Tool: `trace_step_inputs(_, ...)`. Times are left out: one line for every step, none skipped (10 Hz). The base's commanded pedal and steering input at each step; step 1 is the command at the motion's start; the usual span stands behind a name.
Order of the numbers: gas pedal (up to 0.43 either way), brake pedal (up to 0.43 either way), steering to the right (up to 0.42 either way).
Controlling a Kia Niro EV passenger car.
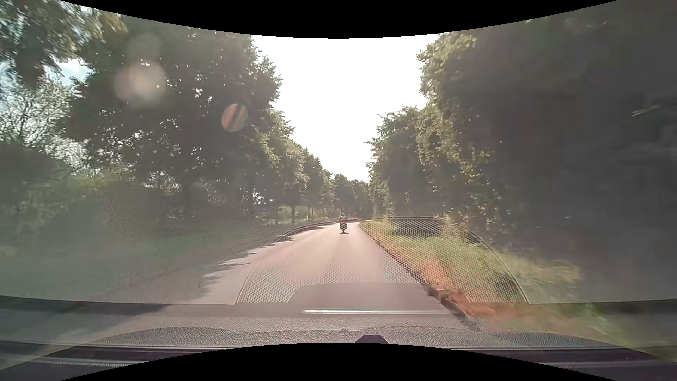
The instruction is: Follow the waypoints while adhering to traffic rules and regulations
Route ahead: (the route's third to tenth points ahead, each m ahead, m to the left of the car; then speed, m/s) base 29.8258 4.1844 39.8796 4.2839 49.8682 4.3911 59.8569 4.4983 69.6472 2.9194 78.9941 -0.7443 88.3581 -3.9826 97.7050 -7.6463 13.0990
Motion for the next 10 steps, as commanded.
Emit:
trace_step_inputs(0.138, 0.000, -0.005)
trace_step_inputs(0.130, 0.000, -0.004)
trace_step_inputs(0.130, 0.000, -0.003)
trace_step_inputs(0.130, 0.000, -0.003)
trace_step_inputs(0.118, 0.000, -0.002)
trace_step_inputs(0.118, 0.000, -0.002)
trace_step_inputs(0.118, 0.000, -0.002)
trace_step_inputs(0.118, 0.000, -0.002)
trace_step_inputs(0.118, 0.000, -0.002)
trace_step_inputs(0.130, 0.000, -0.002)
